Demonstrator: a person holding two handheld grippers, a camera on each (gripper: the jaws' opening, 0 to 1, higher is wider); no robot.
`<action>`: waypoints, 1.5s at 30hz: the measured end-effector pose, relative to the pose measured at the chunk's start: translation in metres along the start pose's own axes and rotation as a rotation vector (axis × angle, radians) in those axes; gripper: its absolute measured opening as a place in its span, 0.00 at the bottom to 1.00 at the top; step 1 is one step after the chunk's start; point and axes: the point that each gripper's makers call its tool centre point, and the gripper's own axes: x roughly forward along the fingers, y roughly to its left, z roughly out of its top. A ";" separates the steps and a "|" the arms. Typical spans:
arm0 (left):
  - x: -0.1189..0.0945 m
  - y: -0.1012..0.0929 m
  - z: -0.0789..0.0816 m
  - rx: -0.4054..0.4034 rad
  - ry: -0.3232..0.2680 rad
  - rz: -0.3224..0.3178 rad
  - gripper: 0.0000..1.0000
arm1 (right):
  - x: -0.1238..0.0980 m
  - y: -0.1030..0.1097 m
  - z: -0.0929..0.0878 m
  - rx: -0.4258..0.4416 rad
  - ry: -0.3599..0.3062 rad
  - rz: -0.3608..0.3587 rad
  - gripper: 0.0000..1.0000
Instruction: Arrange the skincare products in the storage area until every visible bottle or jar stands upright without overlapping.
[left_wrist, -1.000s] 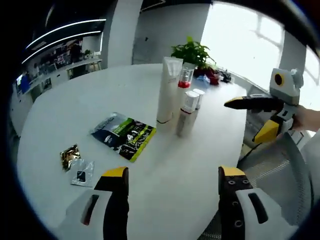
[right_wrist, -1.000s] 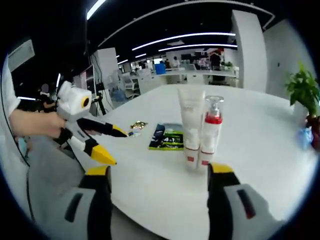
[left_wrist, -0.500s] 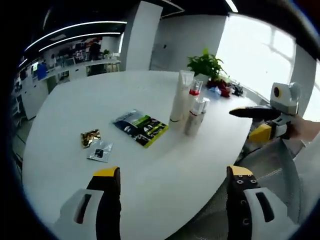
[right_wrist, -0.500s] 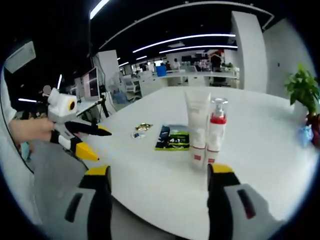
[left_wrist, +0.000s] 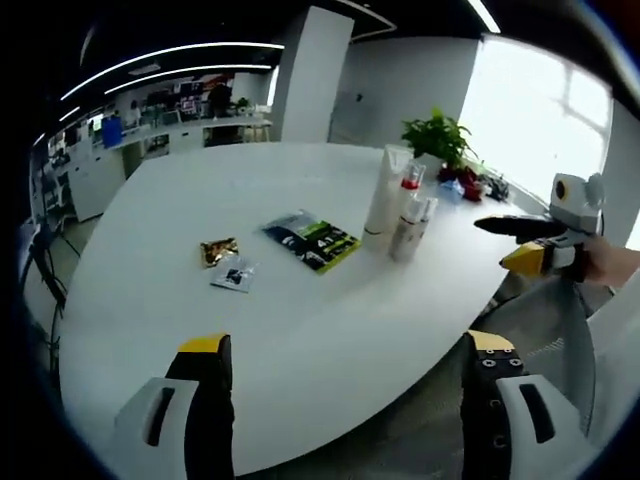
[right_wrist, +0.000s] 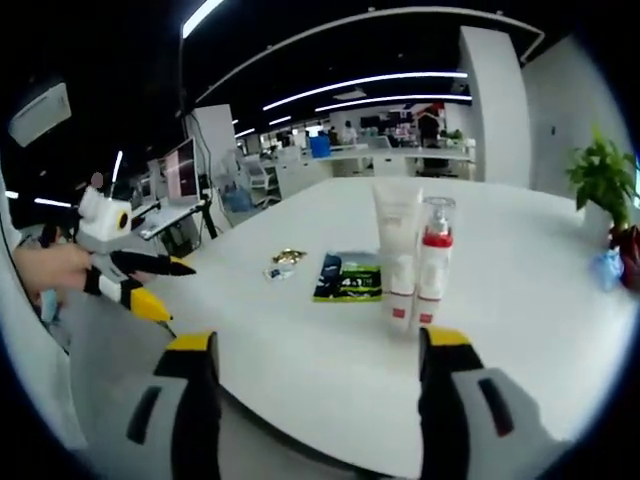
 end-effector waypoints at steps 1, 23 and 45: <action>0.000 0.000 0.001 0.007 -0.004 0.004 0.94 | 0.000 0.000 0.000 -0.004 0.001 0.000 0.83; 0.017 -0.002 0.008 -0.002 0.021 0.023 0.91 | 0.001 0.006 -0.003 -0.035 0.013 0.022 0.91; 0.122 0.021 0.045 -0.039 0.082 0.133 0.86 | 0.004 0.008 -0.007 -0.053 0.033 0.036 0.92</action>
